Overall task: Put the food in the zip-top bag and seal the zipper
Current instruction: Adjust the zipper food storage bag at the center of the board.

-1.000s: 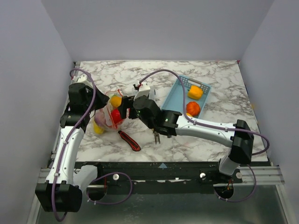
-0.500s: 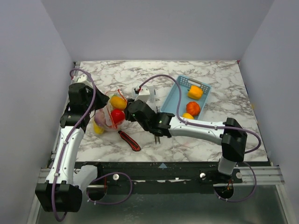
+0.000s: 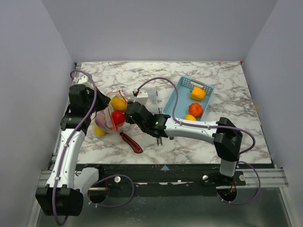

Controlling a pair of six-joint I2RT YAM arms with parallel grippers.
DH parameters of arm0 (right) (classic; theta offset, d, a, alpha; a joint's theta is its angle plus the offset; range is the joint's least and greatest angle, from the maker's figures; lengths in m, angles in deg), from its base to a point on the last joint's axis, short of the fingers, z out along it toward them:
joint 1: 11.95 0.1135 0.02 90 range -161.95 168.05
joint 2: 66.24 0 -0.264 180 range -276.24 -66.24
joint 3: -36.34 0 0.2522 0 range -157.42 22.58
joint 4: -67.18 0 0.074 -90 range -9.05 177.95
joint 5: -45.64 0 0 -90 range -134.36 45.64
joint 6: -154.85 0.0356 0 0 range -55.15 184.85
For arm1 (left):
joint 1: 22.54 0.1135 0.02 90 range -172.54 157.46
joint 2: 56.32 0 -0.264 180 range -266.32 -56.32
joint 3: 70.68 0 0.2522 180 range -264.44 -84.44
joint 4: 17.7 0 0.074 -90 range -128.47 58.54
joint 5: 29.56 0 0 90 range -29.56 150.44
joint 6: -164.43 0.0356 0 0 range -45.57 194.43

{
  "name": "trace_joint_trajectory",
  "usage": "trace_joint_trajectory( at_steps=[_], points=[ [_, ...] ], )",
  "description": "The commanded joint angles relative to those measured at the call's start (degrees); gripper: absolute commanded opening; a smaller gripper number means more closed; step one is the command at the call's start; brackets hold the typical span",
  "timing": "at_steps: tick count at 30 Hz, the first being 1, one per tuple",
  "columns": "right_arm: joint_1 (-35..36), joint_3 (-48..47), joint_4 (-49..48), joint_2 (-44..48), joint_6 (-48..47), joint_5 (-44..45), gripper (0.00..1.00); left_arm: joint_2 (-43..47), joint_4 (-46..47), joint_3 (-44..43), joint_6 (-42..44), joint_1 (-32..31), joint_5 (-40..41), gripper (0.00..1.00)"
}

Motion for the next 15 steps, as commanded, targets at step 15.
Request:
trace_joint_trajectory(
  at_steps=[15],
  points=[
    [-0.44, -5.61, -6.18, -4.95, -3.03, 1.52, 0.01, 1.90, 1.29, 0.36, 0.44, -0.07, 2.02, 0.00]
  ],
)
